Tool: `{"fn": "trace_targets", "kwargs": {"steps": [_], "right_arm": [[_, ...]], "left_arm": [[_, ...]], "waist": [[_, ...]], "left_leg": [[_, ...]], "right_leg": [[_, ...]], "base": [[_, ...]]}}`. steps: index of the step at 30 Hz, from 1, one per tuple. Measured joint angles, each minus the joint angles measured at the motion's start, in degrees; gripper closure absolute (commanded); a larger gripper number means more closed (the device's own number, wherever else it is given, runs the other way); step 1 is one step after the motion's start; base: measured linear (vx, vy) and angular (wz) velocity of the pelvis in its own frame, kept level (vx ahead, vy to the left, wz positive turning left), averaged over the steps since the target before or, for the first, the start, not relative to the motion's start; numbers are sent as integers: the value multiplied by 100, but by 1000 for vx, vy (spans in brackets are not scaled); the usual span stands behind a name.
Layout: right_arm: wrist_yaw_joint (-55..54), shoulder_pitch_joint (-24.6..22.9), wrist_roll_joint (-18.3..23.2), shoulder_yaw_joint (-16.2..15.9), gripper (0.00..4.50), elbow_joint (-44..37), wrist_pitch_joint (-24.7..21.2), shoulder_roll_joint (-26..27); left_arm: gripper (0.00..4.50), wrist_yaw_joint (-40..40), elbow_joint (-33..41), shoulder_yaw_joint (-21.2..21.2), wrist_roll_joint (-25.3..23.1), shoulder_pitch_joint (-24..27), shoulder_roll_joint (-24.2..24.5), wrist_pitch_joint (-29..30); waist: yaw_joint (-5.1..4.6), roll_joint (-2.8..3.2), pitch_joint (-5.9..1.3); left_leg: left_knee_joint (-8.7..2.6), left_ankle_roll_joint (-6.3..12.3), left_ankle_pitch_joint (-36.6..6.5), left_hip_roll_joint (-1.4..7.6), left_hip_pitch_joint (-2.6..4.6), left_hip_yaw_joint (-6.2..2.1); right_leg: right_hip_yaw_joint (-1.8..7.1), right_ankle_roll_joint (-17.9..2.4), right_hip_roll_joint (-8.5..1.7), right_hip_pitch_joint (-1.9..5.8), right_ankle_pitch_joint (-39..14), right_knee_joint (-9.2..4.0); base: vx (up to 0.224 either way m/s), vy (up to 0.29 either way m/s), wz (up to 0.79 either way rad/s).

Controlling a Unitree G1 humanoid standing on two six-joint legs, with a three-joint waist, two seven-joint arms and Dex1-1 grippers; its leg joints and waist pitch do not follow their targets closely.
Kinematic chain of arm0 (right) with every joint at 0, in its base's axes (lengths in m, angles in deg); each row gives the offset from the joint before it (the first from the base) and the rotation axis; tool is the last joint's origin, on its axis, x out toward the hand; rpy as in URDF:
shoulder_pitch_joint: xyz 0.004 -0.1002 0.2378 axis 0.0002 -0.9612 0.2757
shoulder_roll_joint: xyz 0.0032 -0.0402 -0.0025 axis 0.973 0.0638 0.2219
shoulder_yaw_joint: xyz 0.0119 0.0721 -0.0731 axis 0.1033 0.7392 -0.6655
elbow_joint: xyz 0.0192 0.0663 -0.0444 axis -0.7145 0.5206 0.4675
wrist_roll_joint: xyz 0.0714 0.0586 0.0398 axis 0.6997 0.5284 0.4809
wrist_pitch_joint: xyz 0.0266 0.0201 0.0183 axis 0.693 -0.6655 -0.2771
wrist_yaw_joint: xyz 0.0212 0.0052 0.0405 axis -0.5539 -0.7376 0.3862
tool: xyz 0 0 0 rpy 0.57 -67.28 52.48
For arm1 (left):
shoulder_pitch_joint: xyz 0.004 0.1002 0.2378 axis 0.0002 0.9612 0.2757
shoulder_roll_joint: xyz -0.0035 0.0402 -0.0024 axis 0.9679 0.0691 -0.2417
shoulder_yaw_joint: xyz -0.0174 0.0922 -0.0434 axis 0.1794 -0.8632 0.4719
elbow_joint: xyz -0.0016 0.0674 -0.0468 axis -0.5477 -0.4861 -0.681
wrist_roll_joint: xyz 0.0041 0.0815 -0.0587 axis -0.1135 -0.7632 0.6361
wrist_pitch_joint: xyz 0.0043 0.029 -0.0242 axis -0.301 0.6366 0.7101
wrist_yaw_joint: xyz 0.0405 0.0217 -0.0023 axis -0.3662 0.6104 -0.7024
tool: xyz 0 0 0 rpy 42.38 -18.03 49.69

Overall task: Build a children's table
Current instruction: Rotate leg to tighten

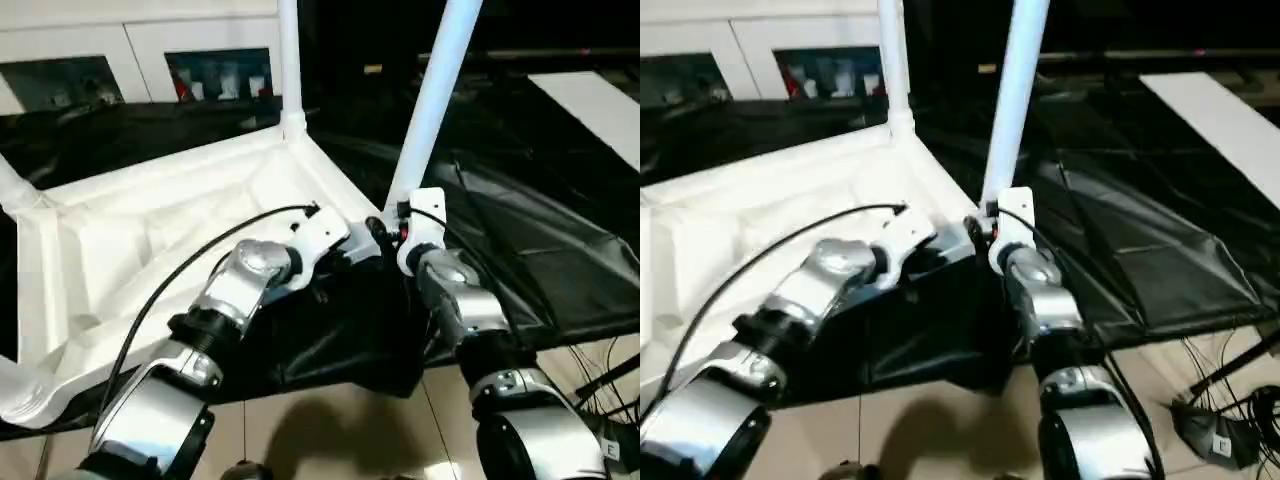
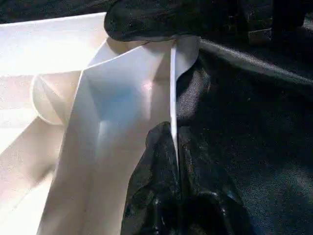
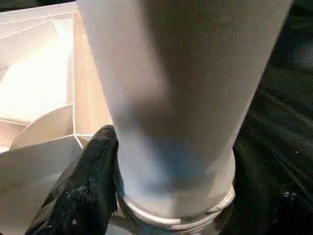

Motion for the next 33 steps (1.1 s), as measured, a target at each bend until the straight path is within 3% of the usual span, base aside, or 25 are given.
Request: {"fn": "trace_targets", "kwargs": {"steps": [3,6,9,11,15,17,19,24,30,33], "right_arm": [[481,-157,73,25,105,-160,117,-59],[858,-248,138,2,88,-243,186,-63],[1530,-397,215,-285,58,-480,150,-393],[2416,-558,270,-591,58,-836,108,-854],[3414,-647,292,-891,58,-1224,102,-1302],[3966,-858,260,-1079,58,-1557,81,-1594],[4367,-1027,255,-1198,58,-1773,27,-1753],[4970,-1219,248,-1568,58,-2193,-25,-2109],[4954,-1231,169,-1605,58,-2192,-11,-2042],[4875,-1214,177,-1534,95,-2118,-13,-1941]], "left_arm": [[450,174,11,1,0,2,152,-57],[450,270,13,8,0,7,258,-102],[450,632,312,-4,17,202,524,-209],[450,1128,688,-23,131,455,833,-306],[450,1858,1177,-74,334,800,1182,-461],[450,2228,1482,-177,429,963,1370,-489],[450,2453,1626,-226,470,1063,1488,-549],[450,2731,1853,-241,571,1234,1682,-528],[450,2796,1884,-218,559,1264,1721,-539],[450,2799,1886,-217,562,1263,1736,-528]], "waist": [[0,1,0],[-81,1,1],[-127,2,3],[-145,2,3],[-116,3,3],[-9,2,3],[38,2,3],[34,0,3],[22,-2,3],[14,-3,2]], "left_leg": [[-5,0,0,1,0,0],[-16,0,0,3,-1,-6],[-26,0,0,4,-5,-5],[-25,2,1,5,-6,-7],[-25,18,8,5,-12,-2],[-25,25,7,5,-15,5],[-24,26,6,4,-17,9],[-17,7,-4,6,-14,10],[-10,7,-3,6,-12,10],[-7,7,-2,6,-12,11]], "right_leg": [[-1,1,0,-2,0,-2],[-4,15,6,-12,9,-2],[-8,16,7,-19,8,-4],[-8,31,9,-20,-2,-5],[-12,25,7,-19,-16,-9],[-14,9,4,-19,-26,-10],[-13,5,1,-19,-28,-9],[-12,6,1,-16,-28,-4],[-8,6,1,-16,-27,4],[-7,6,1,-16,-27,10]], "base": [[0,0,0],[0,0,0],[0,0,0],[0,0,0],[0,0,0],[0,0,0],[0,0,0],[0,0,0],[0,0,0],[0,0,0]]}}
